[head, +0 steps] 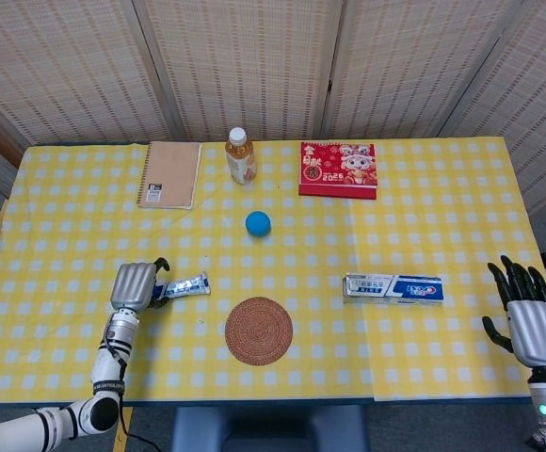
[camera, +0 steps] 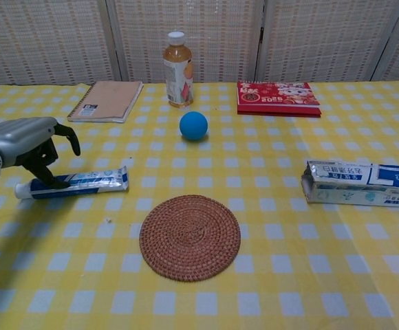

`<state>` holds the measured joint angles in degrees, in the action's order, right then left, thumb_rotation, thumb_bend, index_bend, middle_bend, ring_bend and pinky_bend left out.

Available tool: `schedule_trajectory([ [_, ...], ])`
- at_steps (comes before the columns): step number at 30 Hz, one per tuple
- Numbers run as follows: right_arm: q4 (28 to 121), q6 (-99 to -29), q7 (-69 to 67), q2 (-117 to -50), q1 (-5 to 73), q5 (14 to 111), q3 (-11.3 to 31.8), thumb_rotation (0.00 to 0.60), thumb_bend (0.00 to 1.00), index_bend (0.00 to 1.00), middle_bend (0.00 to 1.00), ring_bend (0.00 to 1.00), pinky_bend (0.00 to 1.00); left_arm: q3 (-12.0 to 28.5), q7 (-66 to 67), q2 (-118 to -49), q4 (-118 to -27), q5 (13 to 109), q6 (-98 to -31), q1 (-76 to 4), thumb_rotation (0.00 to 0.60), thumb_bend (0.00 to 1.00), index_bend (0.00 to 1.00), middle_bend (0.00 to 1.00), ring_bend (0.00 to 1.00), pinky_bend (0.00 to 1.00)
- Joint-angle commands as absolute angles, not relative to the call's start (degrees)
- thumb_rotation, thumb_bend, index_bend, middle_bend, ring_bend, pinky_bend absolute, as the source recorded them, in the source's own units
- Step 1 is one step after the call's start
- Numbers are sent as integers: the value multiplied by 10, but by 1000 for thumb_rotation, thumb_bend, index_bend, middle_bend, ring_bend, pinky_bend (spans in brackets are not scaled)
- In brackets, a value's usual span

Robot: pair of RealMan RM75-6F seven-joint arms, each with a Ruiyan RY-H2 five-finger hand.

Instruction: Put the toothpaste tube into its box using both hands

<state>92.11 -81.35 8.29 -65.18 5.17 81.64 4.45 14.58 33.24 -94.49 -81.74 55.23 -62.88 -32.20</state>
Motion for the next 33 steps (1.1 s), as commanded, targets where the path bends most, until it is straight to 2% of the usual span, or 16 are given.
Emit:
schedule_trajectory([
  [1, 921, -814, 82, -651, 52, 817, 44, 600, 376, 0, 0, 0, 0, 143, 337, -955, -808, 546, -623, -331, 600, 210, 423, 1000, 1000, 1000],
  [13, 918, -808, 77, -650, 54, 813, 44, 600, 376, 0, 0, 0, 0, 138, 329, -984, -774, 534, -611, -356, 600, 210, 442, 1000, 1000, 1000],
  [21, 915, -809, 75, -649, 55, 810, 45, 600, 376, 0, 0, 0, 0, 132, 311, -998, -739, 533, -596, -364, 600, 210, 508, 1000, 1000, 1000],
  [29, 913, -803, 75, -650, 57, 806, 46, 600, 377, 0, 0, 0, 0, 136, 305, -1000, -723, 527, -585, -376, 600, 223, 523, 1000, 1000, 1000],
  [31, 913, -803, 76, -650, 58, 805, 46, 600, 377, 0, 0, 0, 0, 136, 296, -1001, -723, 533, -589, -375, 600, 236, 581, 1000, 1000, 1000],
  [33, 913, -804, 76, -651, 58, 805, 46, 600, 376, 0, 0, 0, 0, 135, 291, -1001, -720, 538, -593, -375, 600, 261, 715, 1000, 1000, 1000],
])
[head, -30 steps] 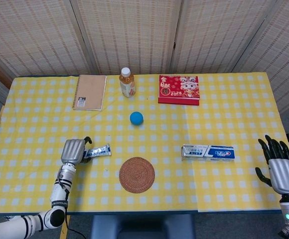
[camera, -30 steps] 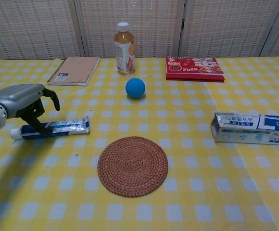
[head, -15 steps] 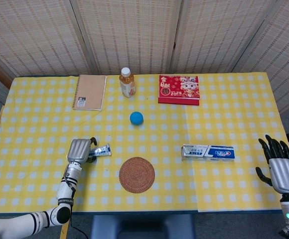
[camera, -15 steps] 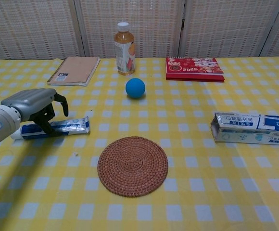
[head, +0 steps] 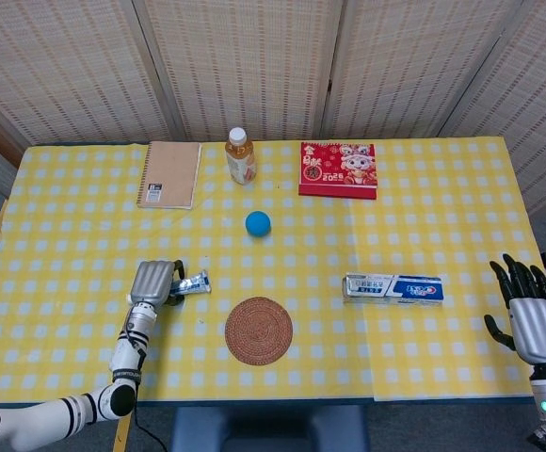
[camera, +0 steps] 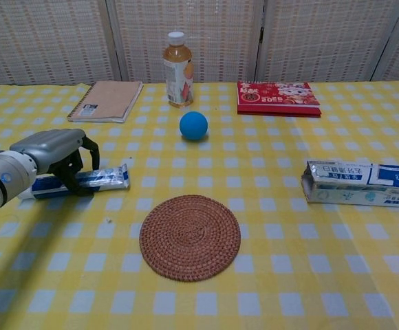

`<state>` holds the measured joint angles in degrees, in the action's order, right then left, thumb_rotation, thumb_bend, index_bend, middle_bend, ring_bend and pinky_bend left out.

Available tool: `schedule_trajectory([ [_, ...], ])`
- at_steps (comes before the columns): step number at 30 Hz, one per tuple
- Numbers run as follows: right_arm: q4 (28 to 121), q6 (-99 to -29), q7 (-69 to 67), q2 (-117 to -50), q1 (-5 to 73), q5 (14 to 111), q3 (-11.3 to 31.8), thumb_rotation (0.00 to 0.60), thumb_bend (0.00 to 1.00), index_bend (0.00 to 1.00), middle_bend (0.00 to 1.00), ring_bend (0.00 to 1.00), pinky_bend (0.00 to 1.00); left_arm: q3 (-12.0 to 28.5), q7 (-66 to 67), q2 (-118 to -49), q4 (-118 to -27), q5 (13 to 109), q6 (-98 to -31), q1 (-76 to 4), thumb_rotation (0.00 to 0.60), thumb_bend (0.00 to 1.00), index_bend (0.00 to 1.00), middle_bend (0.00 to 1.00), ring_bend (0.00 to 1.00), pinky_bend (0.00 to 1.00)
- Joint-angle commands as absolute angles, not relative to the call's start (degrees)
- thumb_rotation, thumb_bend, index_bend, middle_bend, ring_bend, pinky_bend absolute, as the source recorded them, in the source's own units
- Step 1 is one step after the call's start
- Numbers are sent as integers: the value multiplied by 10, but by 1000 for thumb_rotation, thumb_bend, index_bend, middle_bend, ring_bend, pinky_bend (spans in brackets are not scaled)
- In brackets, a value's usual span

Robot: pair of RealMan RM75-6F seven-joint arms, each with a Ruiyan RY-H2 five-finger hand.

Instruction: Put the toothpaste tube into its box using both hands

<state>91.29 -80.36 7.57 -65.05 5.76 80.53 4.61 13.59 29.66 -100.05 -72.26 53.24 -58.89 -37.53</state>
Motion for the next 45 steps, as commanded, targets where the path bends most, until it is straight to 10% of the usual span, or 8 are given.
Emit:
schedule_trajectory([
  [1, 913, -804, 76, -651, 58, 806, 46, 600, 376, 0, 0, 0, 0, 134, 287, -1001, -720, 540, -594, -374, 600, 277, 758, 1000, 1000, 1000],
  [8, 914, -804, 75, -653, 60, 816, 41, 600, 376, 0, 0, 0, 0, 143, 252, -972, -782, 543, -613, -356, 600, 483, 966, 1000, 1000, 1000],
  [23, 941, -702, -71, -613, 121, 854, 34, 600, 377, 0, 0, 25, 0, 183, 147, -823, -1057, 581, -691, -295, 600, 544, 983, 1000, 1000, 1000],
  [45, 844, -465, 66, -711, 254, 672, 51, 600, 376, 0, 43, 95, 0, 196, 103, -760, -1151, 540, -678, -305, 600, 548, 983, 1000, 1000, 1000],
])
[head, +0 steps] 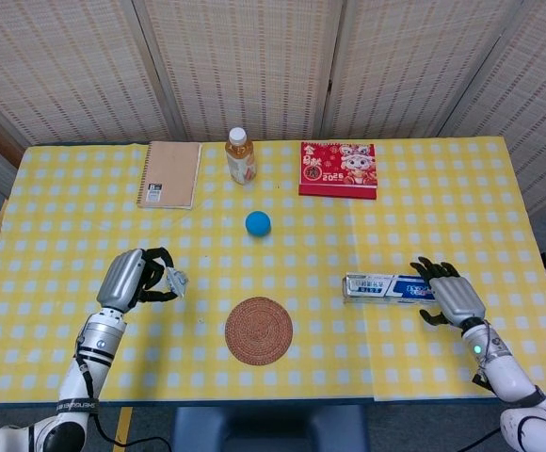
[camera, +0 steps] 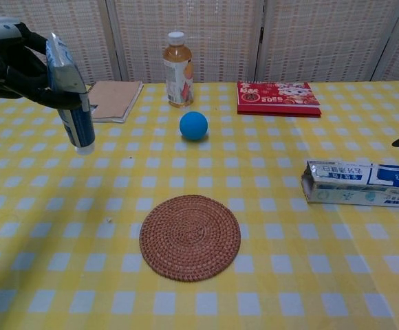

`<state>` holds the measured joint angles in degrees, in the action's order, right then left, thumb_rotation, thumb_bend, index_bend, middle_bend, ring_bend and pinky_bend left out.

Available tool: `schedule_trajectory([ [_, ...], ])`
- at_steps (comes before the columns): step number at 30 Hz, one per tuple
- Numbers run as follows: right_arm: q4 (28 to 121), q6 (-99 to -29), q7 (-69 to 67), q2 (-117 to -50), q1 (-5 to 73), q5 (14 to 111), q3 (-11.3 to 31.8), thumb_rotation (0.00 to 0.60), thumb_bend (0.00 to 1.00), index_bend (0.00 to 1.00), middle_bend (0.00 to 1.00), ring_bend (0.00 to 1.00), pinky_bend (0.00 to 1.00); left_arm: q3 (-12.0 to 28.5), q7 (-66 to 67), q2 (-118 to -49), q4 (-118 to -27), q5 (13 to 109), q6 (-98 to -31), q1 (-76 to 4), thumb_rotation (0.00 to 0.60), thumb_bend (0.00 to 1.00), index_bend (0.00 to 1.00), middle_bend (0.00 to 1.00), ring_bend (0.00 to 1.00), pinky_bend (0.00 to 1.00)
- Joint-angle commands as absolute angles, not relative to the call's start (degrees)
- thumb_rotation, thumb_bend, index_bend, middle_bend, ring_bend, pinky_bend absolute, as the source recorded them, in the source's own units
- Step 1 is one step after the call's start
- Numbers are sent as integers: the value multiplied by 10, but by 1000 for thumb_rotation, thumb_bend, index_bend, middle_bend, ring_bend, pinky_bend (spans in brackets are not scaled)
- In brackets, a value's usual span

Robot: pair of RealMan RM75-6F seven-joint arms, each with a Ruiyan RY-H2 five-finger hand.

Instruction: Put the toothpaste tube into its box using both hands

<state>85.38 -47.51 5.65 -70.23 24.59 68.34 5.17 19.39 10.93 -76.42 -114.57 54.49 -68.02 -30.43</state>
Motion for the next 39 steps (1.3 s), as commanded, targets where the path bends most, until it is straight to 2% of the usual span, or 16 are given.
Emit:
schedule_trajectory([
  [1, 842, -461, 69, -712, 257, 667, 51, 600, 376, 0, 46, 96, 0, 197, 99, -757, -1153, 536, -675, -306, 600, 548, 983, 1000, 1000, 1000],
  [12, 807, -435, 104, -737, 286, 627, 46, 600, 376, 100, 113, 130, 4, 192, 83, -737, -1157, 526, -664, -312, 600, 551, 983, 1000, 1000, 1000],
  [16, 792, -439, 103, -753, 290, 631, 44, 600, 377, 158, 138, 165, 122, 192, 75, -735, -1156, 523, -666, -313, 600, 552, 983, 1000, 1000, 1000],
  [23, 776, -478, 73, -774, 282, 666, 47, 600, 376, 362, 245, 287, 392, 188, 73, -730, -1161, 518, -668, -316, 600, 554, 983, 1000, 1000, 1000],
  [31, 772, -524, 22, -780, 266, 709, 48, 600, 376, 452, 320, 358, 469, 198, 48, -713, -1184, 491, -656, -319, 600, 555, 984, 1000, 1000, 1000],
  [39, 733, -590, -120, -808, 241, 772, 52, 600, 376, 453, 323, 360, 466, 232, -3, -684, -1219, 462, -650, -318, 600, 558, 983, 1000, 1000, 1000],
])
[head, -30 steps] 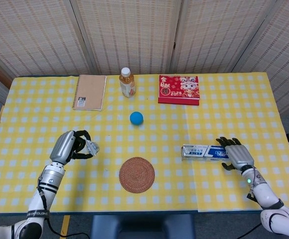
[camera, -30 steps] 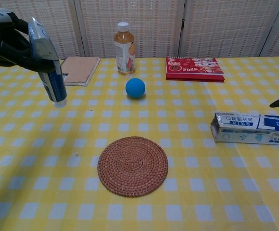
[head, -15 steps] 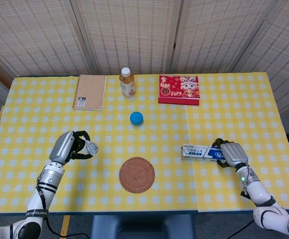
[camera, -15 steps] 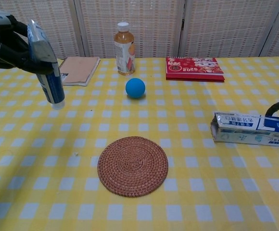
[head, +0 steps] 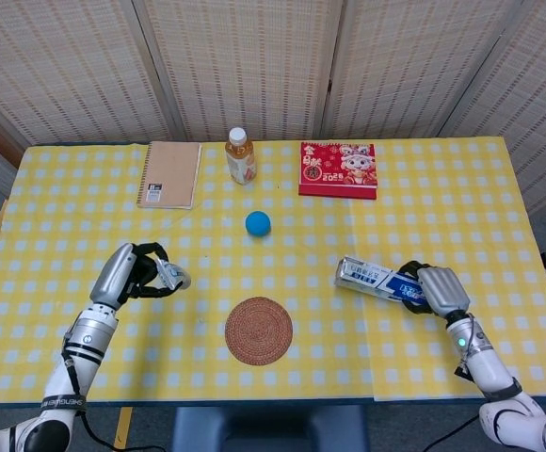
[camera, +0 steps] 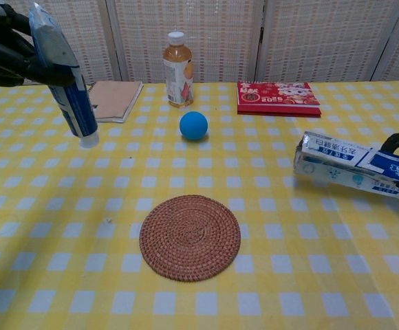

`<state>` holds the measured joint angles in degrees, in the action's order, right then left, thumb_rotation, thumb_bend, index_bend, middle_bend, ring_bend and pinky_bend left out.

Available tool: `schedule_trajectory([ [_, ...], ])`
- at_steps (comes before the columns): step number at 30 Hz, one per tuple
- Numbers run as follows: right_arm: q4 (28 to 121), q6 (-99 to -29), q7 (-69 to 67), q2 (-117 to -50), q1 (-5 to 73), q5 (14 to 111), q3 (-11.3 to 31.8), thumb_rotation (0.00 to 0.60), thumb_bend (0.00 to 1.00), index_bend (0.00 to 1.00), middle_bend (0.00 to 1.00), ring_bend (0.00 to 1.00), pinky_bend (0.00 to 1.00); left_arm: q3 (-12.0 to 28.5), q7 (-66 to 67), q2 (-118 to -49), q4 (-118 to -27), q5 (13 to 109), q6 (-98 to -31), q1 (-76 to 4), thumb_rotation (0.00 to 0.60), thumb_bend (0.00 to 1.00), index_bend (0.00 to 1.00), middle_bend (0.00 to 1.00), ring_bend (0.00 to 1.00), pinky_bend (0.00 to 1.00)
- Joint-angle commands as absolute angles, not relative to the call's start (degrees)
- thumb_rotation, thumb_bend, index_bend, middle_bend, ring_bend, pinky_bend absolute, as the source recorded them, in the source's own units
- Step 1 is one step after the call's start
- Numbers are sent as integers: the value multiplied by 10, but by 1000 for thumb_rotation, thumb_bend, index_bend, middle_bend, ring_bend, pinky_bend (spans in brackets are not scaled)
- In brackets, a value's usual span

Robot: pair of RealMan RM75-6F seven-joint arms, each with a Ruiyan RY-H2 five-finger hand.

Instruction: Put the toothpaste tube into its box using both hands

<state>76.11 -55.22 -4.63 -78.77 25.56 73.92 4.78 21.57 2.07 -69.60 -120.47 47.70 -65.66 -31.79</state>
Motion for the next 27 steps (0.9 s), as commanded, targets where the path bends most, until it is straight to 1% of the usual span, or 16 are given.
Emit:
schedule_trajectory([
  [1, 720, -605, -153, -818, 237, 783, 54, 600, 376, 452, 323, 360, 466, 240, -16, -678, -1224, 452, -643, -319, 600, 558, 983, 1000, 1000, 1000],
  [7, 656, -689, -315, -868, 228, 847, 60, 600, 376, 452, 323, 363, 460, 282, -76, -646, -1242, 400, -609, -328, 600, 560, 983, 1000, 1000, 1000],
  [10, 629, -715, -370, -888, 232, 875, 57, 600, 376, 453, 323, 364, 453, 307, -115, -629, -1249, 371, -589, -331, 600, 562, 983, 1000, 1000, 1000],
  [16, 613, -727, -424, -912, 255, 913, 46, 600, 376, 452, 319, 362, 449, 344, -169, -606, -1247, 313, -536, -355, 600, 564, 983, 1000, 1000, 1000],
  [23, 610, -725, -429, -938, 276, 930, 38, 600, 376, 452, 316, 361, 443, 375, -196, -587, -1255, 279, -523, -381, 600, 568, 983, 1000, 1000, 1000],
  [27, 601, -723, -445, -957, 285, 928, 41, 600, 377, 452, 315, 362, 442, 378, -200, -582, -1260, 270, -532, -391, 600, 568, 983, 1000, 1000, 1000],
])
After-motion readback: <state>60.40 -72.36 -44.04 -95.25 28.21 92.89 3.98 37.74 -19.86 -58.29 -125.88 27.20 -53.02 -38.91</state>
